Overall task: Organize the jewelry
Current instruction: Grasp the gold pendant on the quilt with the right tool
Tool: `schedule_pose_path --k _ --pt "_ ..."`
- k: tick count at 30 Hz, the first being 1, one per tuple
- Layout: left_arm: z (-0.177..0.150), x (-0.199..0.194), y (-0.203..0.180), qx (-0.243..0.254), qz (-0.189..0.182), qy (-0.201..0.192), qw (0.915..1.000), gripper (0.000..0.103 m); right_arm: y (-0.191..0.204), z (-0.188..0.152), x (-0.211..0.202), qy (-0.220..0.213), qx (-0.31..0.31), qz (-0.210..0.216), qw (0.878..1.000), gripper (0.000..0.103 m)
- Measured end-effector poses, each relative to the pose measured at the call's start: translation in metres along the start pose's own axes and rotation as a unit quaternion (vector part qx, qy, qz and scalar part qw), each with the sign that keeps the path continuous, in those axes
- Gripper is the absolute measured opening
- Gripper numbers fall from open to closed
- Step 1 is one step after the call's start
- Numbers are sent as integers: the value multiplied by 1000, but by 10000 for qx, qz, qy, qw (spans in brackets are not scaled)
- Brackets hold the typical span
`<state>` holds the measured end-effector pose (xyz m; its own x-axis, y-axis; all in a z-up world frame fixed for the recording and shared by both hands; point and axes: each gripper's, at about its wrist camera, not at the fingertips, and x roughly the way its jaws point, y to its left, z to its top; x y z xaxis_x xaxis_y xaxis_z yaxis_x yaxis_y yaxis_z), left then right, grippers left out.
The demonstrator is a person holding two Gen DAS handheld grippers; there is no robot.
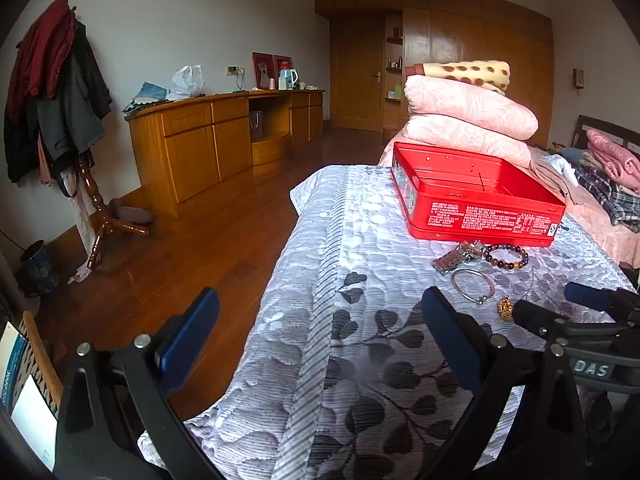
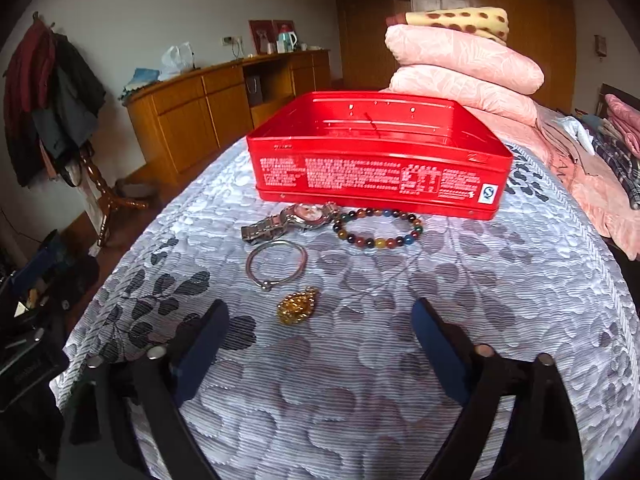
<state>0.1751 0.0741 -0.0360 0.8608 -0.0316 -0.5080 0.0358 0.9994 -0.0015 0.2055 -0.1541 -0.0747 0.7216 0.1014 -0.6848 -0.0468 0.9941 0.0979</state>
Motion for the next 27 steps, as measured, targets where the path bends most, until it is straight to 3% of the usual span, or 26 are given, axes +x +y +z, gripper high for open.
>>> schedule_pose_path --k 3,10,13,20,27 --pt "0 4 1 -31 -43 20 10000 98 2 0 12 248 3 17 9997 68" --pt "0 8 1 -47 -137 48 9999 98 4 2 22 454 8 63 9989 59" --pt "1 9 -1 -17 -135 70 9999 98 6 3 25 469 -54 32 9989 51" --pt "4 11 -10 -37 -174 146 9997 98 6 2 21 450 -219 253 9984 21" --pt "8 15 -35 -49 -382 267 9989 98 -9 2 15 406 -98 455 9981 21"
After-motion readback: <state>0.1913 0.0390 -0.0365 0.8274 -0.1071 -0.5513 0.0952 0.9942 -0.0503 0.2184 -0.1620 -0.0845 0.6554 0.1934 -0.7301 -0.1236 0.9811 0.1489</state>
